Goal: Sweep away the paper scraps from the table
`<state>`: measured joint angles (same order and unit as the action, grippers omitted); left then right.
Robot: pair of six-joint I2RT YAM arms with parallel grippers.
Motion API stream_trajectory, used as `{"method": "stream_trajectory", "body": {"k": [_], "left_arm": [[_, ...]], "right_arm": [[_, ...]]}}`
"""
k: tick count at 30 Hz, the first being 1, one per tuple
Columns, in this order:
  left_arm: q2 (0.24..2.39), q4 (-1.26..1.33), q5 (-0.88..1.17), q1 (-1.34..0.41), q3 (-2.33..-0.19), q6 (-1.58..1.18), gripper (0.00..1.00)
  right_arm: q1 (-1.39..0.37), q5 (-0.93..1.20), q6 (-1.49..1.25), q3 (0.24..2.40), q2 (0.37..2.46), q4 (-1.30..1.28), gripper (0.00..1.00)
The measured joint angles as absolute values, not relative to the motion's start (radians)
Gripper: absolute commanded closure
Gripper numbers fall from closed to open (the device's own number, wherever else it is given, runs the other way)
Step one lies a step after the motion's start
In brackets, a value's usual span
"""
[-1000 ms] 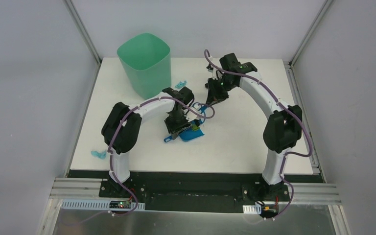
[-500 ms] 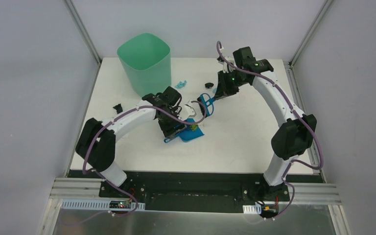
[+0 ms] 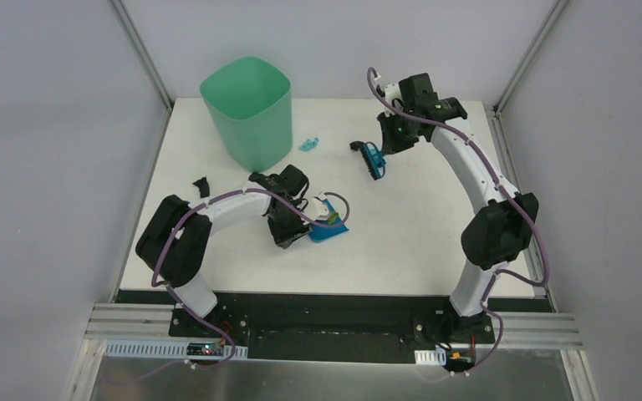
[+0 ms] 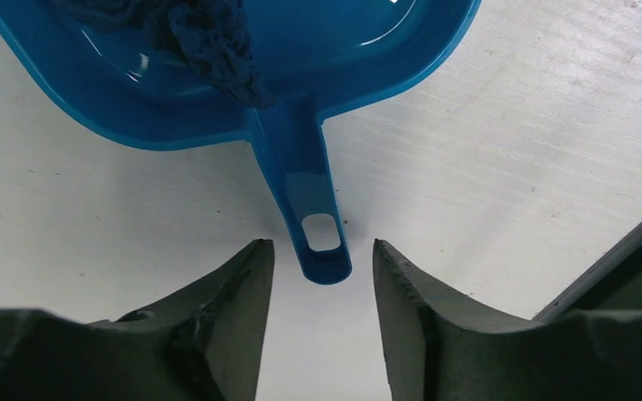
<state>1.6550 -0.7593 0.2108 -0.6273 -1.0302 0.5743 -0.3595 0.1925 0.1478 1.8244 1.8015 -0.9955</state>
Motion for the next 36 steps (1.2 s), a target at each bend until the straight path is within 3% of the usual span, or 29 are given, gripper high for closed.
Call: {"method": "stream_trajectory", "body": {"k": [7,19,30,36], "left_arm": [[1.655,-0.75,0.215,-0.627,-1.03,0.588,0.75],[1.655,-0.87,0.21,-0.627,-1.123,0.575,0.85],[1.765,-0.994,0.21,-0.627,-1.28,0.501,0.91],[1.835,-1.011,0.21,-0.626,-1.321,0.459,0.92]], "right_arm": [[-0.353,0.046,0.221,1.857,1.859,-0.945,1.0],[-0.303,-0.144,0.402,1.956,2.018,-0.798,1.0],[-0.308,-0.142,0.582,2.117,2.255,-0.796,1.0],[-0.361,-0.134,0.646,2.122,2.272,-0.837,1.0]]}}
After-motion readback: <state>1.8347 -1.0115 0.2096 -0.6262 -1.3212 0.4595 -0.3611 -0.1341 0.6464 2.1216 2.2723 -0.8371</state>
